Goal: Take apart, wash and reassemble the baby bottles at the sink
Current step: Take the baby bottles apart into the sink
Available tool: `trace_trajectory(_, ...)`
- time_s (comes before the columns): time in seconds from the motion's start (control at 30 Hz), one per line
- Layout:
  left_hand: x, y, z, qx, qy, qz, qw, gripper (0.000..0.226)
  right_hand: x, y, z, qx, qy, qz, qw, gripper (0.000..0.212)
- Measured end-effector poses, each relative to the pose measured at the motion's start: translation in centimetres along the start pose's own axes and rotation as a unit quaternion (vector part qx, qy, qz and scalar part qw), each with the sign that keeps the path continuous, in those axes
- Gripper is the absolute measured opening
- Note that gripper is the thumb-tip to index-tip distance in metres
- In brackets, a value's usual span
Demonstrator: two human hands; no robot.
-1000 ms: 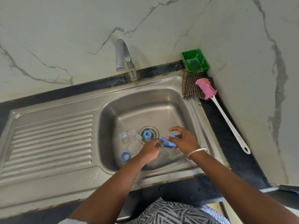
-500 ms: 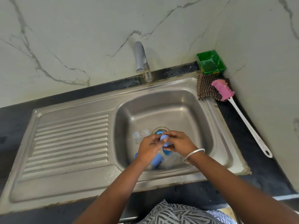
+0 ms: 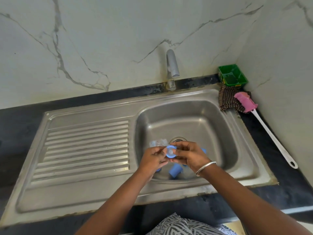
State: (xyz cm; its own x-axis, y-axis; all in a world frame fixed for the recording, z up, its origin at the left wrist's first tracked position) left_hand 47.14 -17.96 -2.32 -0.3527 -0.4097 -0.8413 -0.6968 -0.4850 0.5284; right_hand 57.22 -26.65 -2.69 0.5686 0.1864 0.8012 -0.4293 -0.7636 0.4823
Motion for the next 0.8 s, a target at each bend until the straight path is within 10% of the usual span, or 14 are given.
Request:
trace_trajectory(0.3,0.0,1.7,3.2,0.026,0.007,-0.009,1.000,0.019,-1.2,0.1,-3.4,-0.090,0.138,0.048,0.985,0.012)
trace_trajectory(0.47,-0.3,2.2,4.7,0.014,-0.057,-0.070,0.996,0.014,-0.6,0.6,-4.2,-0.197,0.365,0.104,0.904,0.017)
trace_trajectory(0.8,-0.4,2.5,5.7,0.016,-0.134,-0.121,0.983,0.021,0.1,1.7,-6.2,-0.246,0.471,0.097,0.842,0.015)
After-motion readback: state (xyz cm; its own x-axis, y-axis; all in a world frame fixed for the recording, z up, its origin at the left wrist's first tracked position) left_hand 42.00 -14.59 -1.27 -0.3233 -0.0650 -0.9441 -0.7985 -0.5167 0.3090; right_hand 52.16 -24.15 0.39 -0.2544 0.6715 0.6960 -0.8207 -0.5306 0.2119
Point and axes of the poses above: each hand's wrist, its own y-axis away from the middle knuckle, its own z-axis out of the back of the hand, x = y × z, the point moved 9 cm from there along -y, towards the middle knuckle, and after that the axes turned 1 degree about -y, right-handed, at the moved point
